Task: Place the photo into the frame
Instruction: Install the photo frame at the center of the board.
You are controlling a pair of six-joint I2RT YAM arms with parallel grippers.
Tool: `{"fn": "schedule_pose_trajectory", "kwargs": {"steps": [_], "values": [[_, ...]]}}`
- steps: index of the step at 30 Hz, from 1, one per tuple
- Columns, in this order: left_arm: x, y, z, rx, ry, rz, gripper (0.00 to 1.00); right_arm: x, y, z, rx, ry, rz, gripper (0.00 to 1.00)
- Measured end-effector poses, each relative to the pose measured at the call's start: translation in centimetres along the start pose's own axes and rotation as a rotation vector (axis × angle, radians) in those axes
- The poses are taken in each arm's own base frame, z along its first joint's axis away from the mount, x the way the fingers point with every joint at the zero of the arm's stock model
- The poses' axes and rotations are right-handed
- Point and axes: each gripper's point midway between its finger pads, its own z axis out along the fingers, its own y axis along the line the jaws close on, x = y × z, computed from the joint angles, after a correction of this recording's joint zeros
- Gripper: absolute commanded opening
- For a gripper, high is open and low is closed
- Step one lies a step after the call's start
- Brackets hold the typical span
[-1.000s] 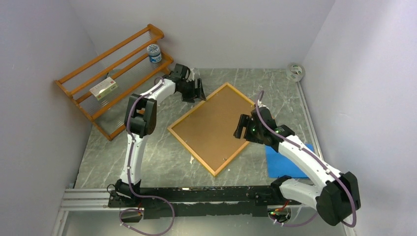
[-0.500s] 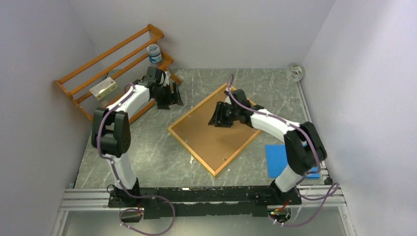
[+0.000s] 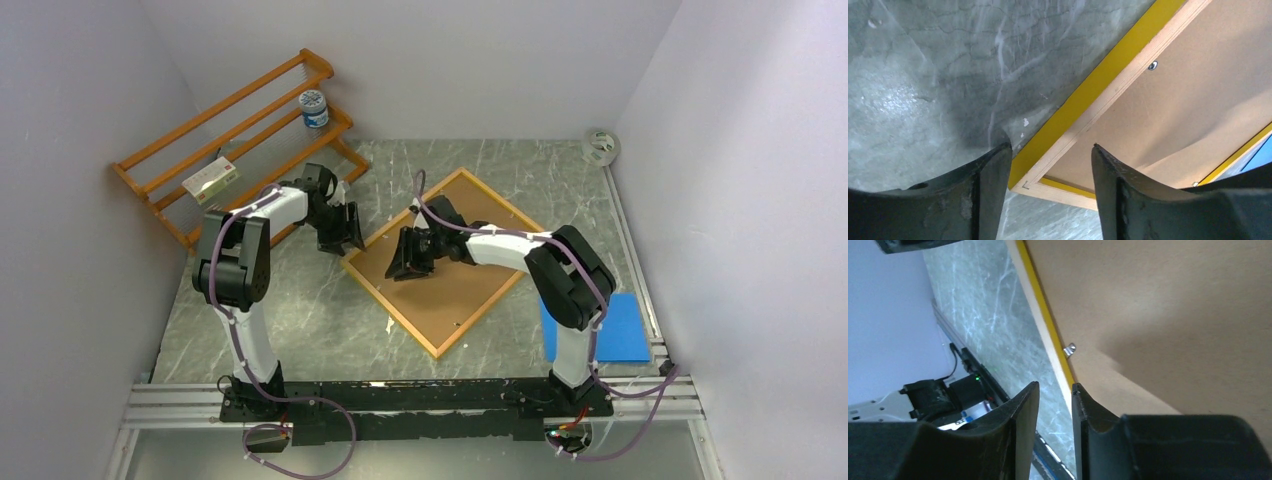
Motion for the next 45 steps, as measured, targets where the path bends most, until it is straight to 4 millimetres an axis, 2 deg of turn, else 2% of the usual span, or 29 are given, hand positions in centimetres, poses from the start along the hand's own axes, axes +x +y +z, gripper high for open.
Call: {"fn": "schedule_pose_trajectory", "kwargs": {"steps": [2,6,12,18,29,45], "values": [[-0.2,0.0,0.1,0.011,-0.001,0.016,0.57,0.4,0.4,0.2,-0.017,0.012,0.005,0.28],[0.1,-0.1,0.3,0.033,0.013,0.032,0.53,0.7,1.5,0.7,-0.053,0.020,0.001,0.27],[0.2,0.1,0.5,0.047,0.015,0.040,0.51,2.1,0.9,2.4,-0.031,0.051,0.026,0.40],[0.2,0.3,0.5,0.058,0.011,0.033,0.49,3.6,0.6,3.6,-0.008,0.068,0.051,0.41],[0.3,0.4,0.5,0.075,-0.006,0.024,0.46,2.7,1.1,4.6,-0.016,0.005,0.064,0.43],[0.2,0.4,0.5,0.080,-0.029,0.016,0.43,2.5,1.6,4.9,-0.043,0.026,0.095,0.48]]}}
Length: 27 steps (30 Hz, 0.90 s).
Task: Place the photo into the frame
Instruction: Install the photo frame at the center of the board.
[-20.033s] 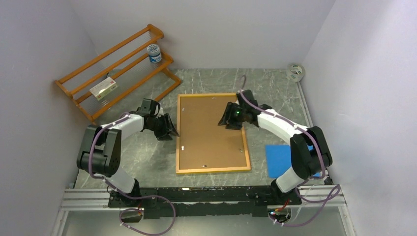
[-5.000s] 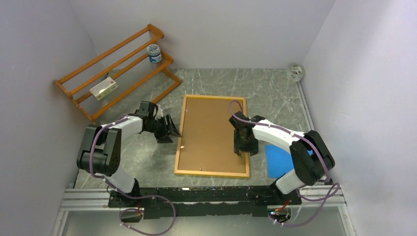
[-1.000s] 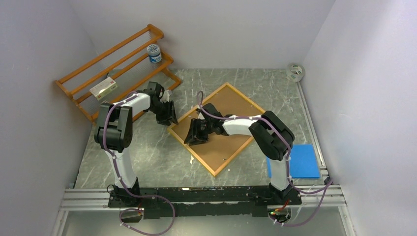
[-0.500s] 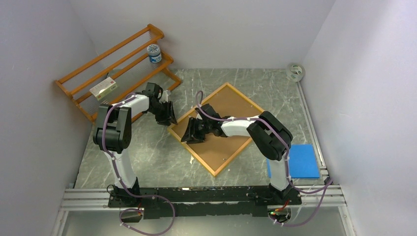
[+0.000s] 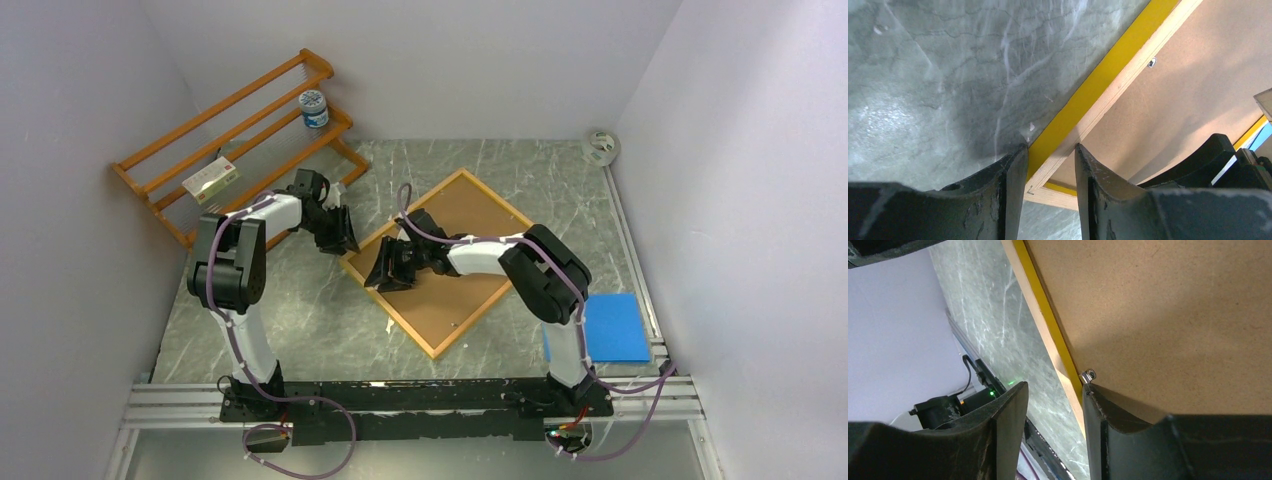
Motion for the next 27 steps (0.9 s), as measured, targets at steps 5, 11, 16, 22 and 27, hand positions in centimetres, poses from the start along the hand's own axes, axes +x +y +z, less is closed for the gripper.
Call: {"fn": "schedule_pose_trajectory", "kwargs": {"steps": [5,11,16,22,27], "values": [[-0.5,0.2,-0.1,0.002,-0.028,-0.001,0.43,-0.3,0.3,0.4,-0.008,0.005,0.000,0.49],[-0.6,0.3,-0.1,0.001,-0.034,-0.001,0.50,-0.2,0.5,0.3,-0.008,-0.002,-0.024,0.52],[-0.8,-0.2,-0.4,0.011,-0.029,0.000,0.63,-1.0,0.7,-1.8,0.027,-0.079,-0.096,0.53],[-1.5,-1.4,-0.7,0.052,-0.027,0.019,0.68,-6.3,1.5,-7.8,0.055,-0.284,-0.083,0.53],[-3.2,-2.6,-0.9,0.092,-0.062,0.078,0.66,-10.5,-2.1,-11.5,0.160,-0.408,0.027,0.53]]}}
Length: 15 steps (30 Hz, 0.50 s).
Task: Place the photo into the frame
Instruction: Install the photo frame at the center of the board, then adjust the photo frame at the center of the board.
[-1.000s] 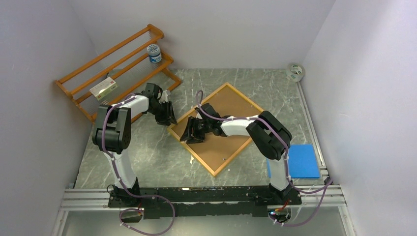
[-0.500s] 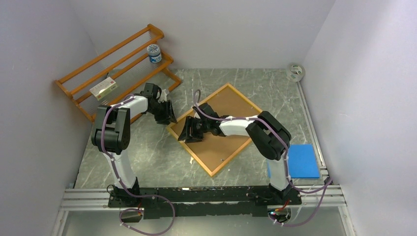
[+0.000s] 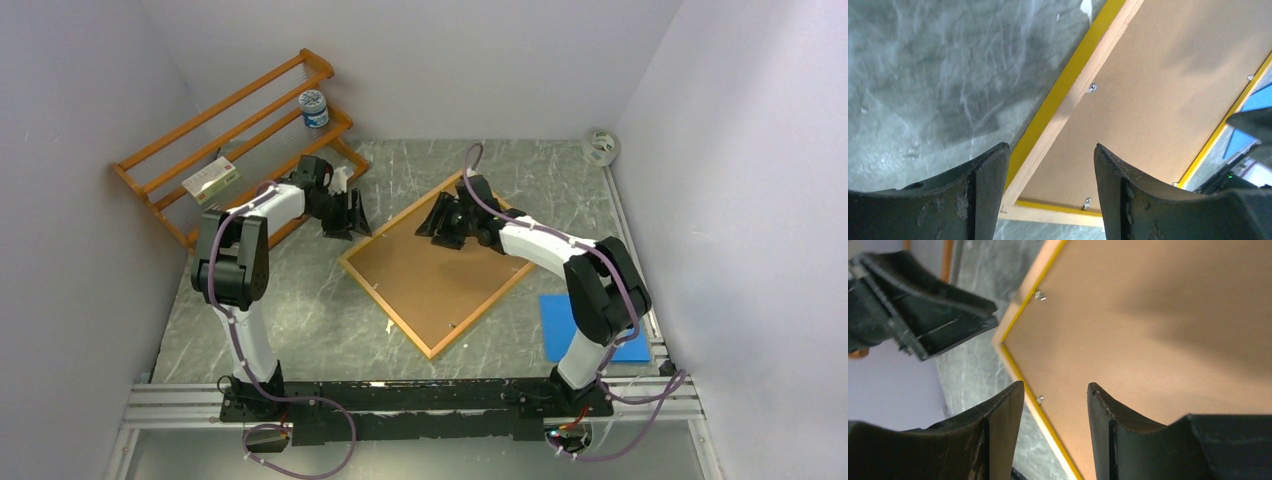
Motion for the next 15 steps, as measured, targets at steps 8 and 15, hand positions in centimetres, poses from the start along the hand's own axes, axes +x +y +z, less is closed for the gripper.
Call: {"fn": "schedule_pose_trajectory", "kwargs": {"steps": [8,15], "values": [[-1.0,-0.3,2.6,-0.055,0.009,0.150,0.61,-3.4,-4.5,-3.9,0.167,-0.086,0.077,0.53],[-2.0,-0.4,4.1,-0.111,0.021,0.250,0.54,-6.1,-9.4,-9.1,0.294,-0.200,0.164,0.53]]}}
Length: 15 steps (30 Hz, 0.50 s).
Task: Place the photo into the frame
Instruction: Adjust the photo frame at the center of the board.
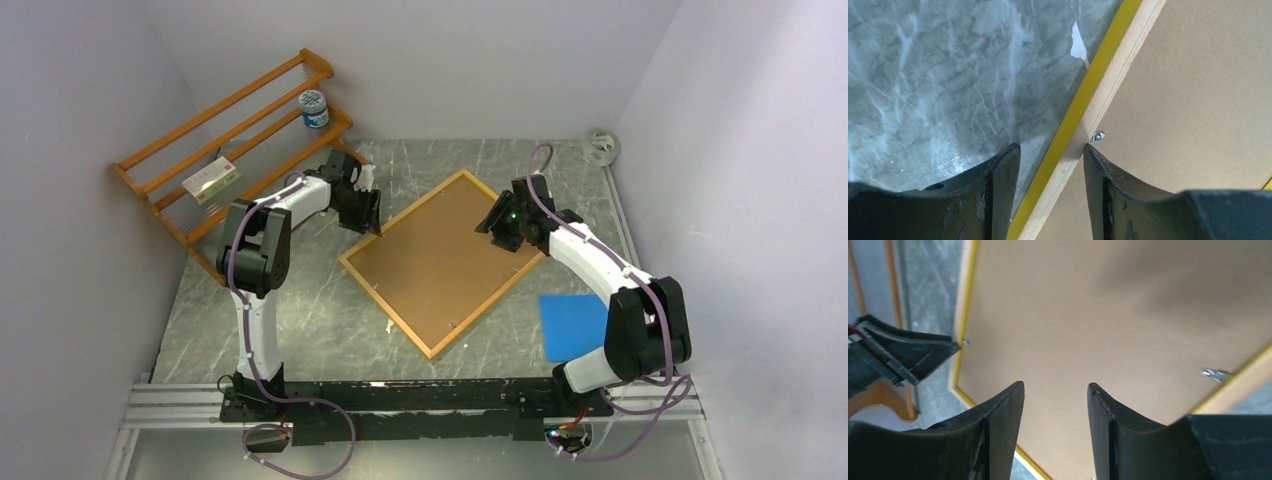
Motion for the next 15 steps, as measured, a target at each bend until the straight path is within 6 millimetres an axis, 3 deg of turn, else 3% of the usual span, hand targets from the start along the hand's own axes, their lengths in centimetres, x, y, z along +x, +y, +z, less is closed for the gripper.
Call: {"fn": "schedule_pose_trajectory", "kwargs": {"steps": [9,15], "values": [[-0.1,-0.4,0.6,-0.048,0.002,0.110,0.50,1.3,-7.0,-0.9,0.172,0.027,0.017,0.53],[-0.1,-0.7,0.7,-0.044,-0.005,0.151,0.41,1.3,-8.8,-1.3,0.206,0.028,0.021,0.53]]}}
